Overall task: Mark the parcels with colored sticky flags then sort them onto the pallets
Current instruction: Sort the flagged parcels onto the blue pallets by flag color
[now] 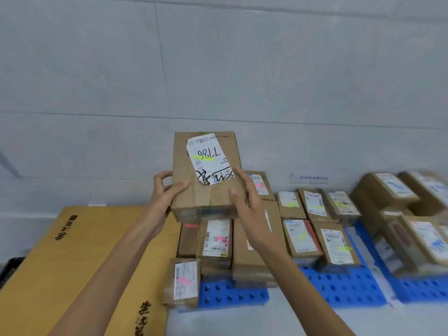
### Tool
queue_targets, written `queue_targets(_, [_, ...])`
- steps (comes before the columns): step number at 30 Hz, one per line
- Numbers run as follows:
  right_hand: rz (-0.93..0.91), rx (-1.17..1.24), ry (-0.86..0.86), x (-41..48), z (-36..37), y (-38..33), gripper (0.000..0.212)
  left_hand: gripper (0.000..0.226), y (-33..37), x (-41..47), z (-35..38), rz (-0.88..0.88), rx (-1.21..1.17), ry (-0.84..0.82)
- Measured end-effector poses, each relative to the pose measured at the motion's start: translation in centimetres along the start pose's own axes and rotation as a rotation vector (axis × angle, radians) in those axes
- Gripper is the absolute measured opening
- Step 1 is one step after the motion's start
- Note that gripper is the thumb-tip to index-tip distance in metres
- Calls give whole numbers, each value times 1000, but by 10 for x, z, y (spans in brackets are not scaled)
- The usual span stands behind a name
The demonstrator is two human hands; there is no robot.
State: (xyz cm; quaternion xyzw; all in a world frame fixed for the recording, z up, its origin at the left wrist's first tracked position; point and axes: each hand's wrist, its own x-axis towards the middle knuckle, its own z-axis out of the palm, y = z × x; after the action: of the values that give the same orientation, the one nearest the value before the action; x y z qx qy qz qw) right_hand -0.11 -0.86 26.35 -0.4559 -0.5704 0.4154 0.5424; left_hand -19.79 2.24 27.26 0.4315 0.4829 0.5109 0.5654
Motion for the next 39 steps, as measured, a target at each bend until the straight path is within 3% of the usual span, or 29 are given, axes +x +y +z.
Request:
queue_targets(7, [130, 191, 122, -33, -99, 3, 60, 66, -19, -13, 101, -56, -66, -75])
queue_targets(11, [319, 318, 138, -44, -147, 9, 65, 66, -25, -20, 146, -5, 23, -175])
queue_targets(15, [345, 341, 182, -60, -191, 12, 75, 55, -33, -20, 183, -49, 126, -309])
queue_targets(29, [431, 343, 513, -121, -335, 41, 36, 41, -98, -30, 329, -81, 389, -605])
queue_targets(34, [444, 195, 529, -128, -405, 68, 65, 45, -142, -26, 389, -133, 501, -613])
queue_targets(39, [511, 11, 444, -131, -459, 92, 58, 33, -176, -40, 443, -244, 497, -471])
